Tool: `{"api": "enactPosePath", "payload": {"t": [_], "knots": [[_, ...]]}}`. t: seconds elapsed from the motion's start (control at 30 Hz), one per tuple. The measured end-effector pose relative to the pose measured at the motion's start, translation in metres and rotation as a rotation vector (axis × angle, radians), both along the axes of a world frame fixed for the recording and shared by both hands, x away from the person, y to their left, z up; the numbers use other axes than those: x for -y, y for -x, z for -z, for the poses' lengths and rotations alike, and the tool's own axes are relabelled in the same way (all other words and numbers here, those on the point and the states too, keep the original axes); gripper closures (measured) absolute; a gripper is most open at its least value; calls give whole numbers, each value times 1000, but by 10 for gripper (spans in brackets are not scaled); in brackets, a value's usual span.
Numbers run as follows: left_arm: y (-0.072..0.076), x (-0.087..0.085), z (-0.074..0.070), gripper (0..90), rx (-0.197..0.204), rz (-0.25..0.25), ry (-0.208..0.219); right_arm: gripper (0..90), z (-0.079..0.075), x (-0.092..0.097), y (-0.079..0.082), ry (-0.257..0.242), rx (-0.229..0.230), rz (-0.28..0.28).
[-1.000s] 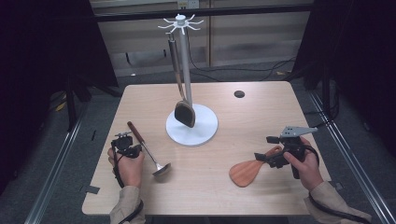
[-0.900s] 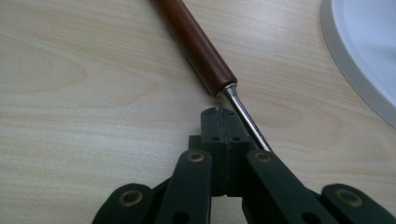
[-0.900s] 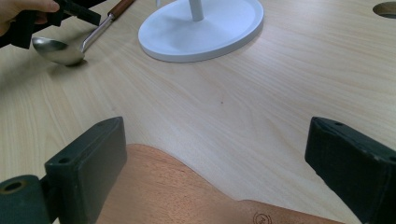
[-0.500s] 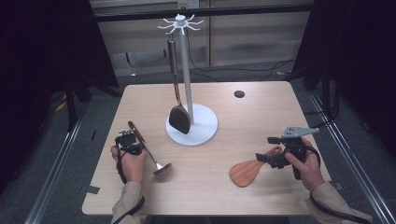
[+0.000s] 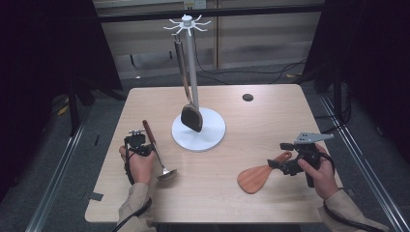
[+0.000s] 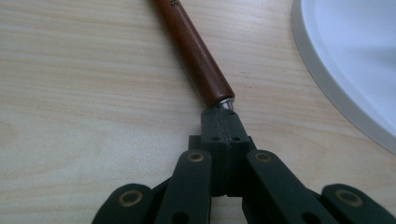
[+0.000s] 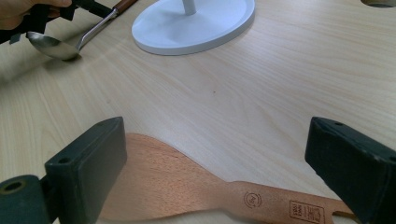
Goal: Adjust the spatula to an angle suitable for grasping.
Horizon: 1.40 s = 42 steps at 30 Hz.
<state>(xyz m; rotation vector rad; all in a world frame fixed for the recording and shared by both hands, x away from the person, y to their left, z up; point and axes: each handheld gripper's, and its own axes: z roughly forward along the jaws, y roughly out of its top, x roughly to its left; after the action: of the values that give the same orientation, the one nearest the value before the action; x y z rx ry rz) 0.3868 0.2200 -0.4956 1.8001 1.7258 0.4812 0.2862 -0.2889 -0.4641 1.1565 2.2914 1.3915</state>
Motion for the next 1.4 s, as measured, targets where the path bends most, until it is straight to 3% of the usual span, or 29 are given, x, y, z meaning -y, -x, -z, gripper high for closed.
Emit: {"api": "enactPosePath", "payload": {"t": [0.73,1.1,1.4], "knots": [[-7,10,-2,900,-36,64,30,50,-1,2,2,-5,7,4],[-4,7,-5,855,-58,22,29,50,-3,4,3,-10,12,3],[-4,10,-18,787,-72,13,37,50,-4,4,2,-15,14,11]]}}
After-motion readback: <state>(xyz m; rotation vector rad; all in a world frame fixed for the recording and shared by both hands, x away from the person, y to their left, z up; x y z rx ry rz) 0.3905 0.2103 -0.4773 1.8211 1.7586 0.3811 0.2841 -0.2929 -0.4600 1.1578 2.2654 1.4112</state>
